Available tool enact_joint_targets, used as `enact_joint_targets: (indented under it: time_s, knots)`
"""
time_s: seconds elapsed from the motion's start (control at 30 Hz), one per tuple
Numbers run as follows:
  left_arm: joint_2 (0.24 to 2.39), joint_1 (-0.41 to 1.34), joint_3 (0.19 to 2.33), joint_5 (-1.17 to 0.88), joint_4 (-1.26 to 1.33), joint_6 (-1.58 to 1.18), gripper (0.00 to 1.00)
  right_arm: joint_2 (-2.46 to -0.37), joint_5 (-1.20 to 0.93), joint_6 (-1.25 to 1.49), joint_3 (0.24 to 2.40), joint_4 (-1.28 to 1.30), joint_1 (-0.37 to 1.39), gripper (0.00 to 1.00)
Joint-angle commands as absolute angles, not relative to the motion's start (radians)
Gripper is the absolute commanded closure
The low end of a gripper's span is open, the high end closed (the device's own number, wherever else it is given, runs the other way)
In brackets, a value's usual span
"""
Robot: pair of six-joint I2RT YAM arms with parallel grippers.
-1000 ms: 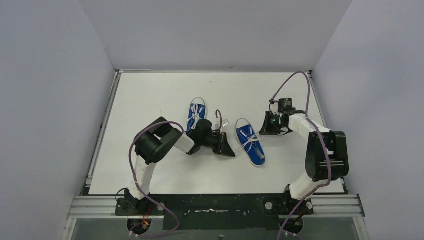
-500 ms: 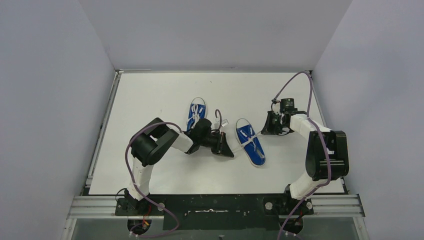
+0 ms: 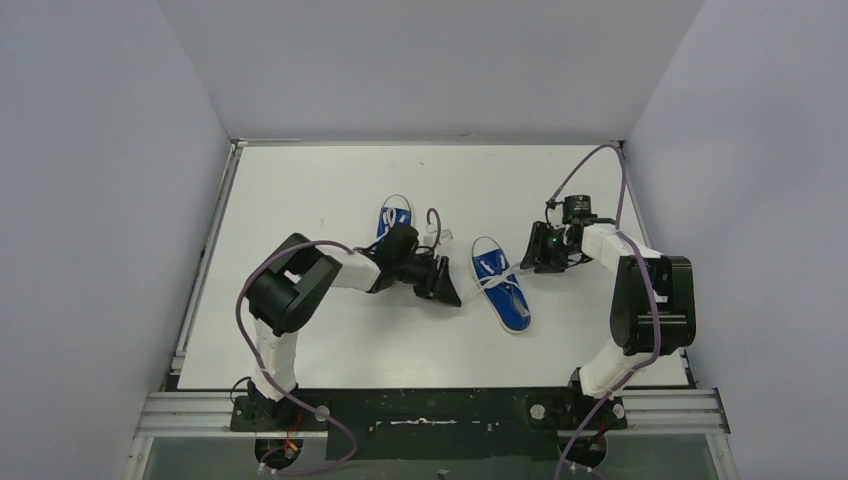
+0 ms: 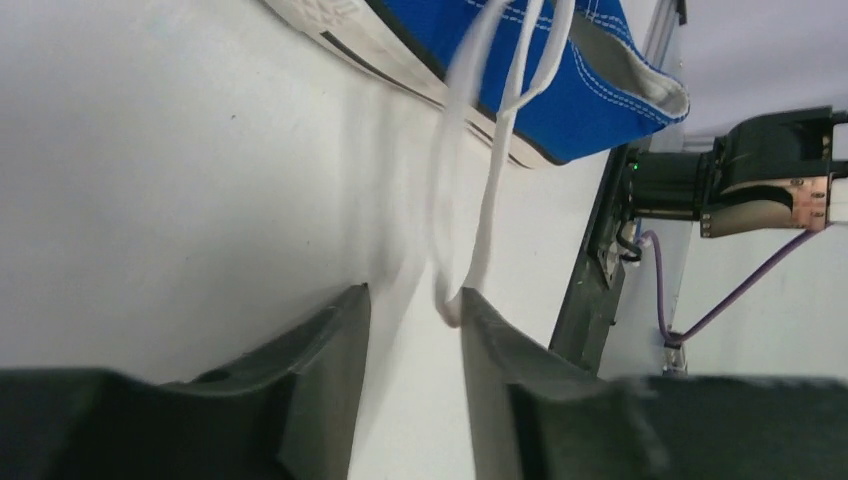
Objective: Tie the shoes
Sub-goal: Tie the shoelace on the shoe.
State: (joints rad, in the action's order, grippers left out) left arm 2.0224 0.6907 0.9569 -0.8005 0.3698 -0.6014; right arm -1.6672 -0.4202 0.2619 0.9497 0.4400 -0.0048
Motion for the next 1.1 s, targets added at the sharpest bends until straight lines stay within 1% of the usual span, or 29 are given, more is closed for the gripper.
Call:
enact_joint_targets:
  time_s: [0.0,0.03,0.07,0.17,0.33,0.47,0.53,0.63,0.9,1.07]
  knots:
    - [1.850,0.658,1.000,-0.729,0.128,-0.437,0.57,-1.556,-0.349,0.226,1.065,0.633,-0.006,0.51]
    - [1.817,0.649,1.003,-0.718,0.078,-0.405,0.48,-1.524,-0.332,0.207,1.087,0.693,-0.006,0.47]
    - [1.786,0.644,1.006,-0.699,0.027,-0.375,0.45,-1.501,-0.325,0.191,1.109,0.757,0.015,0.45]
    - [1.735,0.648,1.033,-0.670,-0.054,-0.326,0.43,-1.451,-0.347,0.159,1.139,0.885,0.084,0.41]
    - [1.810,0.698,1.166,-0.696,-0.017,-0.375,0.43,-1.384,-0.417,0.164,1.050,0.839,0.161,0.43]
    - [1.875,0.751,1.241,-0.703,0.029,-0.394,0.44,-1.399,-0.433,0.186,1.014,0.800,0.181,0.53]
    - [1.914,0.775,1.274,-0.713,0.054,-0.412,0.45,-1.401,-0.395,0.186,1.009,0.797,0.186,0.56]
    - [1.957,0.808,1.310,-0.694,0.061,-0.409,0.46,-1.407,-0.362,0.168,1.004,0.804,0.188,0.57]
    - [2.023,0.848,1.371,-0.582,0.008,-0.344,0.47,-1.459,-0.388,0.153,0.987,0.768,0.187,0.65]
    - [2.049,0.848,1.390,-0.565,0.002,-0.332,0.51,-1.486,-0.399,0.150,0.992,0.747,0.188,0.64]
